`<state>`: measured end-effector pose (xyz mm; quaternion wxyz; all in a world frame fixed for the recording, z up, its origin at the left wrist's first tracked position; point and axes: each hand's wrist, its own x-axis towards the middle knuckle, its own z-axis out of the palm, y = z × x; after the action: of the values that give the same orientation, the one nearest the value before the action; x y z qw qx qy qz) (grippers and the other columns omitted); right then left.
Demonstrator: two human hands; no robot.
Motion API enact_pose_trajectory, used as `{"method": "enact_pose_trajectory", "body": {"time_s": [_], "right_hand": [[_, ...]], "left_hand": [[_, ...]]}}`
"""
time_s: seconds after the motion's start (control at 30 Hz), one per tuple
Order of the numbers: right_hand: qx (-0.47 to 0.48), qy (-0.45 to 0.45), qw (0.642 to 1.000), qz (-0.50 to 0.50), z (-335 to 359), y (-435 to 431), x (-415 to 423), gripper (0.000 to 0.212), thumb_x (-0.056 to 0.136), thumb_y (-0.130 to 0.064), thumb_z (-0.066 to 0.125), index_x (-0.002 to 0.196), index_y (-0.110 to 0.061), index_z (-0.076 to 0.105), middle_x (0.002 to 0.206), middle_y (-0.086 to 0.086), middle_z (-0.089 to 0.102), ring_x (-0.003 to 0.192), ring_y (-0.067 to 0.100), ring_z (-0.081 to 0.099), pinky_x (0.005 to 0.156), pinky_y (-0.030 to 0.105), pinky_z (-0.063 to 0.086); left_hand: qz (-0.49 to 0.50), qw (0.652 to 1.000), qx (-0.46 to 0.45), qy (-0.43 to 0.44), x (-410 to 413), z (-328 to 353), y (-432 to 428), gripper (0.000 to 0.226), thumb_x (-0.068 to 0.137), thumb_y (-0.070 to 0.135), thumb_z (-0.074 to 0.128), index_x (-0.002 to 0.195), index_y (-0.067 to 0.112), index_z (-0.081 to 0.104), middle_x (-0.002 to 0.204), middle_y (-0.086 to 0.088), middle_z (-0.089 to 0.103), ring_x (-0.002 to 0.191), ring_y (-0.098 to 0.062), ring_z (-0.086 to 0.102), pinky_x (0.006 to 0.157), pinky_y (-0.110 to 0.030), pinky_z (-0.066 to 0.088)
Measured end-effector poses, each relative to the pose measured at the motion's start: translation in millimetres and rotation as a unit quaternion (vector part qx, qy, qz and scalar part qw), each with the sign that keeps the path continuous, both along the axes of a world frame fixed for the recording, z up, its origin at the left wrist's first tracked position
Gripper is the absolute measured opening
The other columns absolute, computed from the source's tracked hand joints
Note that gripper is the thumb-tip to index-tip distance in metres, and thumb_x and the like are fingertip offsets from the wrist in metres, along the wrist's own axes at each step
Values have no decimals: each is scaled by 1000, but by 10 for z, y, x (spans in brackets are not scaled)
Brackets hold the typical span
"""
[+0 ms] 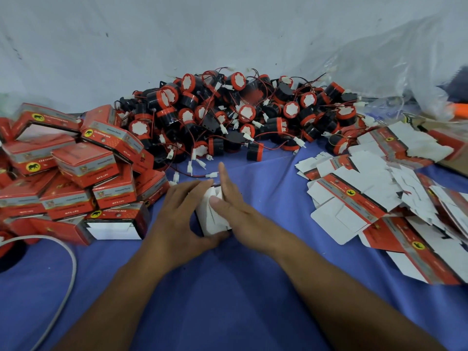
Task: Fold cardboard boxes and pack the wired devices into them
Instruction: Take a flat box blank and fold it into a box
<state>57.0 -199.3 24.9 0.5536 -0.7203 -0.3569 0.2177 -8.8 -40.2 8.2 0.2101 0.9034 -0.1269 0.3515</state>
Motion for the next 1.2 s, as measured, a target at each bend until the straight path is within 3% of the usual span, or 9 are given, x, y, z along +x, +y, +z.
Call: {"method": "enact_pose_trajectory", "body": {"time_s": [0.1,0.3,0.4,0.5,0.7,0.83,1.0,1.13,1.2], "right_hand": [[42,13,999,-32,36,-17,67,68,102,-19,56,155,-40,19,146,17,47,131,24,49,116,43,37],[33,-57,993,-97,-77,24,74,73,97,-20,65,155,-38,25,130,-9,59,109,7,62,92,20,52],[-20,-172,982,-71,-20,-58,149,91,92,-24,72,158,-39,10,139,-10,54,116,4,57,100,19,47],[-102,-401,910,-21,9,-63,169,97,88,-12,71,160,-26,7,134,3,58,113,13,52,98,27,43],[-210,-510,834,-24,31,-30,146,81,85,-13,69,154,-6,27,138,15,53,132,32,43,112,41,35],[-344,-531,761,-142,40,12,104,45,97,-32,52,132,-4,51,154,17,35,154,36,2,124,43,-3],[-399,-496,748,-190,41,46,72,44,96,-45,52,121,-9,52,123,11,60,113,30,54,96,38,34],[-357,-457,799,-157,37,21,27,36,99,-41,53,115,-9,53,116,9,61,100,27,61,72,31,31],[-306,-432,832,-165,44,-10,-1,44,98,-53,48,110,-11,56,109,7,64,94,28,62,66,31,35]], "left_hand": [[10,1000,-27,12,-23,-3,-1,83,73,54,72,138,7,51,132,-7,54,121,-18,48,108,-16,30],[6,1000,-6,23,12,-6,-54,89,74,59,68,143,9,44,137,-10,49,126,-18,40,105,-33,36],[-1,994,10,106,-6,-31,46,92,81,65,57,155,21,24,158,3,25,141,-9,18,112,-31,20],[12,993,66,101,-9,-63,130,86,92,48,58,158,29,6,164,9,6,142,-21,16,112,-38,19],[97,989,100,52,12,-23,183,73,66,29,88,130,9,57,129,-17,49,117,-34,39,94,-51,44],[132,984,122,20,79,-48,154,44,68,29,87,99,4,68,102,-17,59,94,-36,56,76,-44,46],[118,988,22,101,91,-89,99,32,83,31,73,105,8,69,98,-8,63,88,-27,61,71,-32,47],[64,960,-212,171,40,-98,78,46,83,57,61,115,24,66,116,13,61,100,11,56,81,-2,41],[68,932,-294,200,55,-99,132,30,87,44,66,108,23,63,123,16,59,99,18,54,78,-2,43]]}}
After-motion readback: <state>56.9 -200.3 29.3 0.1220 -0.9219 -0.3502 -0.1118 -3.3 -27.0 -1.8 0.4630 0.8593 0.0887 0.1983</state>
